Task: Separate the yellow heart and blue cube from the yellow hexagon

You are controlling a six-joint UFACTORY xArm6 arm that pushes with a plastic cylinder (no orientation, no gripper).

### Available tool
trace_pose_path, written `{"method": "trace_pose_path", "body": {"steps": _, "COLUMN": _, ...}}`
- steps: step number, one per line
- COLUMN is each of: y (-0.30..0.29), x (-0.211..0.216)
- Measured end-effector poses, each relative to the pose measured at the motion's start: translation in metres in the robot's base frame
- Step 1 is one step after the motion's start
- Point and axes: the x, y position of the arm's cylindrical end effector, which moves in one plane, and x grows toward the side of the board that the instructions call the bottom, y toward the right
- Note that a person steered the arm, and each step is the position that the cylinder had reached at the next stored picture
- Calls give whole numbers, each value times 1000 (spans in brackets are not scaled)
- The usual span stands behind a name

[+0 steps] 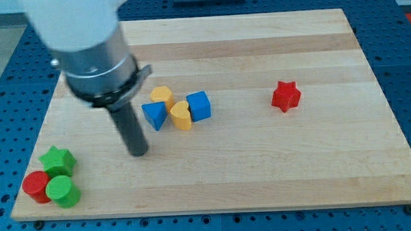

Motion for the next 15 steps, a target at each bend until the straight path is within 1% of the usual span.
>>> {"method": "trace_pose_path", "body": {"steps": 1, "y": 44, "x": -10}}
{"method": "trace_pose_path", "body": {"steps": 2, "y": 54, "x": -10}}
{"method": "trace_pose_path", "body": {"steps": 6, "y": 62, "x": -30}}
{"method": "trace_pose_path", "body": {"steps": 7, "y": 77, "x": -44}}
{"method": "trace_pose_path", "body": {"steps": 9, "y": 79, "x": -80}}
{"method": "trace_pose_path", "body": {"steps": 10, "y": 89, "x": -90}}
{"method": "trace_pose_path", "body": {"steps": 11, "y": 88, "x": -78}}
{"method": "trace_pose_path", "body": {"steps": 12, "y": 81, "x": -49}}
{"method": "trace_pose_path", "body": {"steps": 13, "y": 48, "x": -27}}
{"method": "trace_pose_path", "body": {"steps": 14, "y": 11, "x": -22}}
{"method": "trace_pose_path", "body": {"steps": 15, "y": 5, "x": -46}}
